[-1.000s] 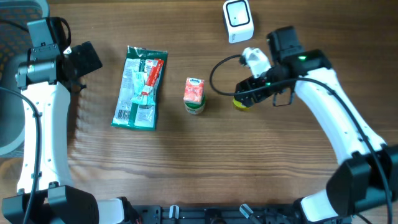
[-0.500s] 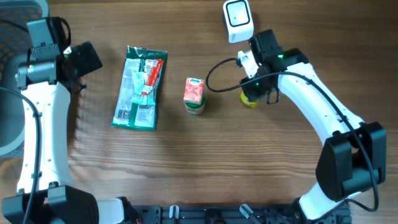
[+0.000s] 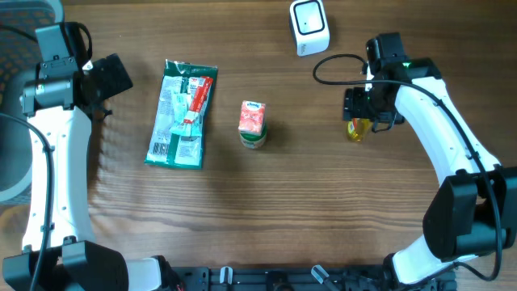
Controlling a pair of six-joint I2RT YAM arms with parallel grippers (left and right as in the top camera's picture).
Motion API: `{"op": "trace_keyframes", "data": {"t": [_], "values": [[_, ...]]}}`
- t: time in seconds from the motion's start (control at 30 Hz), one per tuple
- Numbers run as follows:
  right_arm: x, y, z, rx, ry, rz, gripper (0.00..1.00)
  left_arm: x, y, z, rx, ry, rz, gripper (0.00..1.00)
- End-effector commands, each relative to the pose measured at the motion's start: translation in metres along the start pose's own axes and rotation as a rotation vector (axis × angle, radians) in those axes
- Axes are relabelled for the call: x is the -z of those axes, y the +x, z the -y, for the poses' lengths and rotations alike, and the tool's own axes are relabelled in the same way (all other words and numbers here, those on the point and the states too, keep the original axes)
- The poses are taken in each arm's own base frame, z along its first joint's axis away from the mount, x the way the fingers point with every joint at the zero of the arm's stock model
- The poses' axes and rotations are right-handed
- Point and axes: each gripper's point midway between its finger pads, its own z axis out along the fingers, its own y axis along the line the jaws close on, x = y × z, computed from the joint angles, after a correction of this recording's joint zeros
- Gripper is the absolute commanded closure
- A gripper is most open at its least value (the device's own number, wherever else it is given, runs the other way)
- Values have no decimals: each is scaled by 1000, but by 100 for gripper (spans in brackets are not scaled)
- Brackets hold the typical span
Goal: Scan the item barcode
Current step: 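Move the right gripper to the Vim bottle and grasp it, then lift the Vim bottle and tilt it sideways with the right gripper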
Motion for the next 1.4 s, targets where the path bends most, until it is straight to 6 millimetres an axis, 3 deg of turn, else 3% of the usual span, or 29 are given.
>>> {"op": "trace_keyframes", "data": {"t": [0.0,0.27,0.33,0.37,0.57,0.67,0.8,0.83,0.93,1.03,1.23,1.37], "values": [[10,-4,-1,-9,-13,30,0,7,-8,-6,23,-9,29,0],[10,5,2,-3,1,-4,0,7,-8,-5,23,-9,29,0],[10,4,2,-3,1,-2,18,7,-8,-6,23,-9,29,0],[10,3,2,-4,0,2,22,7,-8,-5,23,-9,29,0],[10,3,2,-8,2,5,25,7,-8,-5,23,-9,29,0],[12,1,1,-8,-4,14,38,7,-8,-5,23,-9,29,0],[11,3,0,-12,-10,6,44,7,-8,-5,23,-9,29,0],[11,3,-1,-17,-13,2,50,7,-8,-5,23,-9,29,0],[10,4,-6,-19,-43,-3,51,7,-8,-5,23,-9,29,0],[10,3,-6,-37,-43,-2,44,7,-8,-6,23,-9,29,0],[10,3,-6,-37,-43,-2,45,7,-8,-5,23,-9,29,0],[10,5,-8,-34,-57,-10,56,7,-8,-5,23,-9,29,0]]}}
